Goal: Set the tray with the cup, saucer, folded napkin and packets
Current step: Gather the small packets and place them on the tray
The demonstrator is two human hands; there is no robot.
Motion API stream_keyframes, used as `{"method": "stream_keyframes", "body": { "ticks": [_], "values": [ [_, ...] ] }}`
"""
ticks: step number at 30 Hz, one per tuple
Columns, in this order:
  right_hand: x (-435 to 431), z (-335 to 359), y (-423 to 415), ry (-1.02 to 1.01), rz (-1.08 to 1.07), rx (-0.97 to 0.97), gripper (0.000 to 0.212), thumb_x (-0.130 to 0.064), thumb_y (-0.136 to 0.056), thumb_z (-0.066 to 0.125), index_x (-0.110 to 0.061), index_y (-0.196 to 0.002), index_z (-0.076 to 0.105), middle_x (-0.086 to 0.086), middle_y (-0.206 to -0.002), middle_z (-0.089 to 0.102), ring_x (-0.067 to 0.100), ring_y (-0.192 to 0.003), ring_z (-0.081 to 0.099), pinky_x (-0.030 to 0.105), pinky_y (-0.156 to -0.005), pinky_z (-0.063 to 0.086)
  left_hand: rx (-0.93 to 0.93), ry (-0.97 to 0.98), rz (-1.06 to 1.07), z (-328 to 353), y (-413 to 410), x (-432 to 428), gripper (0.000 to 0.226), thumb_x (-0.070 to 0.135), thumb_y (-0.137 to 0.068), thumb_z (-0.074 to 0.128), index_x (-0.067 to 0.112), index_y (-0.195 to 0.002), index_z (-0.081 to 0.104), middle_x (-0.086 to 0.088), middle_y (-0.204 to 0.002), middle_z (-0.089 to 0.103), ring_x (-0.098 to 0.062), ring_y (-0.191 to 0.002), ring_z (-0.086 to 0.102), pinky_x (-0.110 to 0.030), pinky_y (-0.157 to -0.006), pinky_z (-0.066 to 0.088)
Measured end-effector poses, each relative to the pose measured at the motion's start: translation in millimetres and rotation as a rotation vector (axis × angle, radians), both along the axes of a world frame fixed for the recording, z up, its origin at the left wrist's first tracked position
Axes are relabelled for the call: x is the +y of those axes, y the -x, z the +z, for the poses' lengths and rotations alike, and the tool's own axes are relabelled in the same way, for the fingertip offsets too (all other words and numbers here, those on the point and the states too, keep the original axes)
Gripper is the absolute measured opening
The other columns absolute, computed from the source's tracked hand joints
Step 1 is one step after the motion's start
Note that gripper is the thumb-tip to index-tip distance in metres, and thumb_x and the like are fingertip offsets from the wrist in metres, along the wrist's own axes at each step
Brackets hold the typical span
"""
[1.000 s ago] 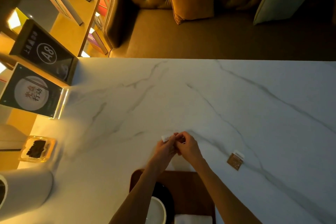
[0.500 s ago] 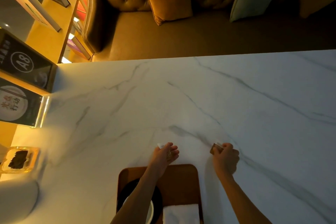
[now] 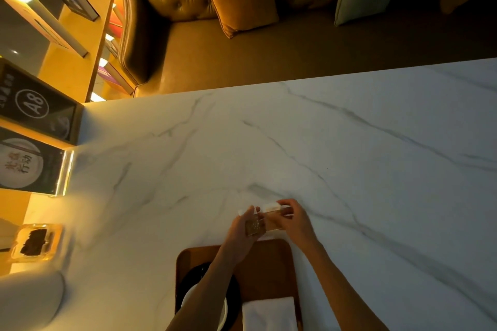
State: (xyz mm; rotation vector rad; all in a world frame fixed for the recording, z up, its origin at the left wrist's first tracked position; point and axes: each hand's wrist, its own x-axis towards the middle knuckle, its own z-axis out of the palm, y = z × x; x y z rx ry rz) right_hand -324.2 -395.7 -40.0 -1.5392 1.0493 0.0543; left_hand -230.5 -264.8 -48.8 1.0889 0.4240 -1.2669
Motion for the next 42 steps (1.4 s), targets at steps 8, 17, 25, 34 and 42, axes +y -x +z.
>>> {"method": "stream_keyframes", "body": {
  "ticks": [8,17,25,34,42],
  "values": [
    [51,1,-32,0.084,0.071,-0.017,0.028,-0.027,-0.088,0.067,-0.021,-0.114,0.059,-0.008,-0.096,0.065,0.006,-0.086,0.064,0.005,-0.064,0.046,-0.189,0.02,-0.125,13,-4,11,0.046,0.037,-0.1,0.046,-0.003,-0.118,0.061,-0.014,-0.102,0.072,-0.026,-0.094,0.07,-0.036,-0.077,0.056],
    [71,0,-34,-0.143,-0.063,-0.053,0.037,-0.028,-0.09,0.063,-0.019,-0.124,0.051,0.001,-0.11,0.067,0.013,-0.089,0.066,0.021,-0.065,0.058,-0.155,0.07,0.023,5,-10,22,0.047,0.047,-0.089,0.055,0.017,-0.123,0.063,-0.011,-0.1,0.072,-0.023,-0.088,0.07,-0.035,-0.07,0.057],
    [54,-3,-36,0.095,0.021,-0.064,0.025,-0.016,-0.09,0.063,-0.018,-0.115,0.065,-0.002,-0.105,0.071,0.01,-0.093,0.066,0.018,-0.079,0.055,-0.401,-0.041,-0.108,0,-24,21,0.031,0.038,-0.09,0.064,0.016,-0.111,0.069,-0.007,-0.097,0.073,-0.02,-0.089,0.07,-0.029,-0.075,0.057],
    [24,-17,-49,0.653,0.398,-0.021,0.038,-0.011,-0.096,0.052,-0.013,-0.134,0.055,0.008,-0.13,0.062,0.023,-0.12,0.057,0.03,-0.101,0.048,-1.231,-0.474,-0.525,-13,-47,-1,0.016,0.019,-0.094,0.059,0.015,-0.108,0.065,0.001,-0.101,0.068,-0.014,-0.09,0.062,-0.029,-0.081,0.052],
    [20,-27,-53,0.364,0.122,-0.105,0.034,-0.011,-0.098,0.05,-0.015,-0.13,0.058,0.002,-0.125,0.067,0.013,-0.114,0.063,0.024,-0.102,0.048,-1.315,-0.562,-0.481,-26,-40,-3,0.017,0.024,-0.097,0.054,0.02,-0.111,0.061,0.001,-0.106,0.066,-0.015,-0.092,0.06,-0.034,-0.078,0.054]
  ]
}}
